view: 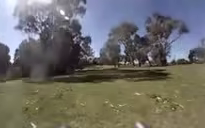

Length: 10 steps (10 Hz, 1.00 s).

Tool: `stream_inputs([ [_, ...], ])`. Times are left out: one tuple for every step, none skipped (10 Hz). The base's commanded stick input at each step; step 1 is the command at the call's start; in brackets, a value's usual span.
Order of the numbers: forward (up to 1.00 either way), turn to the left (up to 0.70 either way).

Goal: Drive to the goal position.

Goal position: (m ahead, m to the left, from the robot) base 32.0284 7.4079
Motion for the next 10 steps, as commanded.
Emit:
stream_inputs([
  [1.0, 0.0],
  [1.0, 0.0],
  [1.0, 0.0],
  [1.0, 0.0],
  [1.0, 0.0],
  [1.0, 0.0],
  [1.0, 0.0],
  [1.0, 0.0],
  [1.0, 0.0],
  [1.0, 0.0],
])
